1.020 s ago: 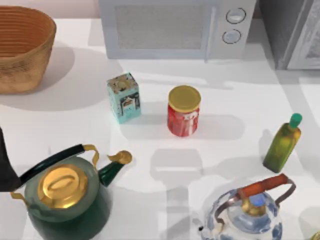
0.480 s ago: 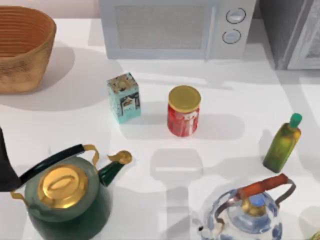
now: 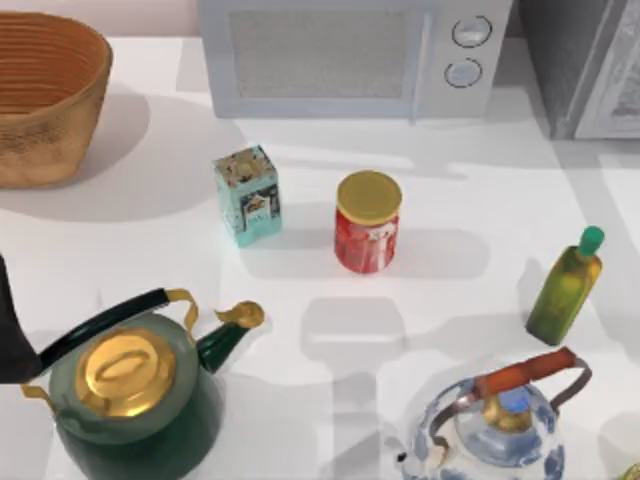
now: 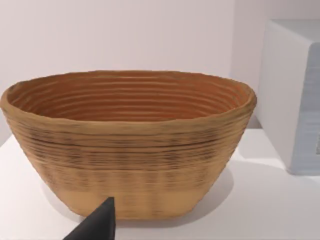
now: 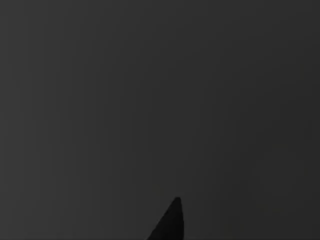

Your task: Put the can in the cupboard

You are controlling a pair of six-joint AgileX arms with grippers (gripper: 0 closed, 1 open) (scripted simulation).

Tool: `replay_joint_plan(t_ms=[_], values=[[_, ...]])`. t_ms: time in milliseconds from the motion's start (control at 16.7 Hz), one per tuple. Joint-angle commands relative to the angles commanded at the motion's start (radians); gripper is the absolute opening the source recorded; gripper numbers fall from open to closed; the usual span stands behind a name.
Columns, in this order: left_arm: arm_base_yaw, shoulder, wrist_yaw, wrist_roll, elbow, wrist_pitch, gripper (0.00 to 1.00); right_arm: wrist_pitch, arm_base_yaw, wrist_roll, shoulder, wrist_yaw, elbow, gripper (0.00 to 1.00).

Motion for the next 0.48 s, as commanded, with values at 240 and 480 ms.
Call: replay_joint_plan(t_ms=[240,480], values=[[0.000,0.000,0.000,0.000,0.000,0.000,1.00,0.000,0.000,0.000,0.000,0.000,0.000,1.00],[0.000,0.000,0.000,0.000,0.000,0.000,1.00,0.000,0.000,0.000,0.000,0.000,0.000,1.00]])
